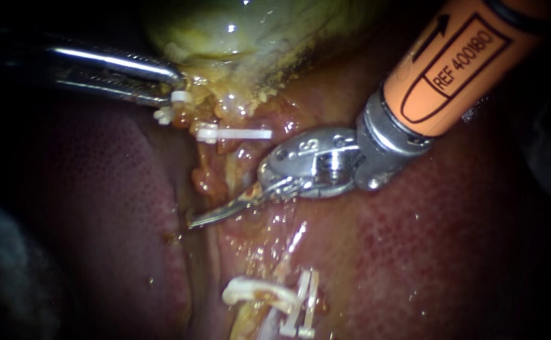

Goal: Go back from the cut right tube

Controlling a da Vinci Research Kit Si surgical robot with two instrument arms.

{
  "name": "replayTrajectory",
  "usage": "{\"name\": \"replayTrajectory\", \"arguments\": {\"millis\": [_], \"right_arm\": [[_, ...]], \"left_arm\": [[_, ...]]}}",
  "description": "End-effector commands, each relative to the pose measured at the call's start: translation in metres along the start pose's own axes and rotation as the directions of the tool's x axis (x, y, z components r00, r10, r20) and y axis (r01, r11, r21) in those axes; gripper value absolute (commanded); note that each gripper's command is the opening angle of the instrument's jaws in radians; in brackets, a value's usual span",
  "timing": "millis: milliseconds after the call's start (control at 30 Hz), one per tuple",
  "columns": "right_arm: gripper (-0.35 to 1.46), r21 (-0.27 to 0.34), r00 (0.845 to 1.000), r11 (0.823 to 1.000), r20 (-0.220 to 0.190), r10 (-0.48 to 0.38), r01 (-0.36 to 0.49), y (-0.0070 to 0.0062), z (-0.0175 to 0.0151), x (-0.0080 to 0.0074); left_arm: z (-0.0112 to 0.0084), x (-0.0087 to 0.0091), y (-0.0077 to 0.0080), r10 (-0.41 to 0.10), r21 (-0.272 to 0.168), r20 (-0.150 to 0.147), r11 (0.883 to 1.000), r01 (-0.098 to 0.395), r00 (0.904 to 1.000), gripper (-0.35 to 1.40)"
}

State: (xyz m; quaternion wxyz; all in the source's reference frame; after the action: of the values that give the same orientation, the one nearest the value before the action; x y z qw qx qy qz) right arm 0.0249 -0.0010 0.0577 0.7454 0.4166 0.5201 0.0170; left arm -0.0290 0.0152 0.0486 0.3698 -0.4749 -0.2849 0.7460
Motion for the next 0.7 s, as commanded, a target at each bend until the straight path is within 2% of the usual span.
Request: {"name": "replayTrajectory", "arguments": {"millis": [33, 67, 100, 167, 267, 367, 467, 567, 633, 700], "right_arm": [[0.14, -0.014, 1.0, 1.0, -0.006, -0.001, 0.001, -0.0001, 0.0, 0.0001], [0.41, -0.022, 1.0, 1.0, -0.013, -0.001, 0.001, -0.0002, 0.0001, 0.0001], [0.76, -0.036, 1.0, 0.999, -0.021, -0.002, 0.001, -0.0003, 0.0001, 0.0001], [1.03, -0.068, 0.999, 0.998, -0.037, -0.003, 0.0, -0.0006, 0.0002, 0.0002], [1.19, -0.091, 0.999, 0.996, -0.041, 0.004, -0.008, -0.001, 0.0003, 0.0003], [1.26, -0.12, 0.999, 0.993, -0.045, 0.004, -0.009, -0.0013, 0.0002, 0.0002], [1.38, -0.203, 0.998, 0.979, -0.058, 0.01, -0.021, -0.0022, -0.0006, -0.0001], [1.43, -0.346, 0.996, 0.936, -0.082, 0.033, -0.06, -0.0039, -0.0019, -0.001], [1.43, -0.437, 0.998, 0.899, -0.066, -0.011, -0.019, -0.0051, -0.0032, -0.0017], [1.43, -0.5, 0.998, 0.866, -0.036, -0.054, 0.029, -0.006, -0.0047, -0.0025]], "left_arm": [[0.0, 0.0, 0.0, 0.0, -0.001, 0.0, 1.0, 0.0, 1.0, -0.35], [0.0, 0.0, 0.0, 0.0, -0.001, 0.0, 1.0, 0.0, 1.0, -0.35], [0.0, 0.0, 0.0, 0.0, -0.001, 0.0, 1.0, 0.0, 1.0, -0.35], [0.0, 0.0, 0.0, 0.0, -0.001, 0.0, 1.0, 0.0, 1.0, -0.35], [0.0, 0.0, 0.0, 0.0, -0.001, 0.0, 1.0, 0.0, 1.0, -0.35], [0.0, 0.0, 0.0, 0.0, -0.001, 0.0, 1.0, 0.0, 1.0, -0.35], [-0.0001, 0.0, -0.0001, 0.0, -0.001, 0.0, 1.0, 0.0, 1.0, -0.35], [-0.0002, -0.0001, -0.0002, 0.0, -0.002, 0.001, 1.0, 0.0, 1.0, -0.35], [-0.0002, -0.0001, -0.0002, 0.001, -0.002, 0.001, 1.0, -0.001, 1.0, -0.35], [-0.0002, -0.0001, -0.0003, 0.001, -0.002, 0.001, 1.0, -0.001, 1.0, -0.35]]}}
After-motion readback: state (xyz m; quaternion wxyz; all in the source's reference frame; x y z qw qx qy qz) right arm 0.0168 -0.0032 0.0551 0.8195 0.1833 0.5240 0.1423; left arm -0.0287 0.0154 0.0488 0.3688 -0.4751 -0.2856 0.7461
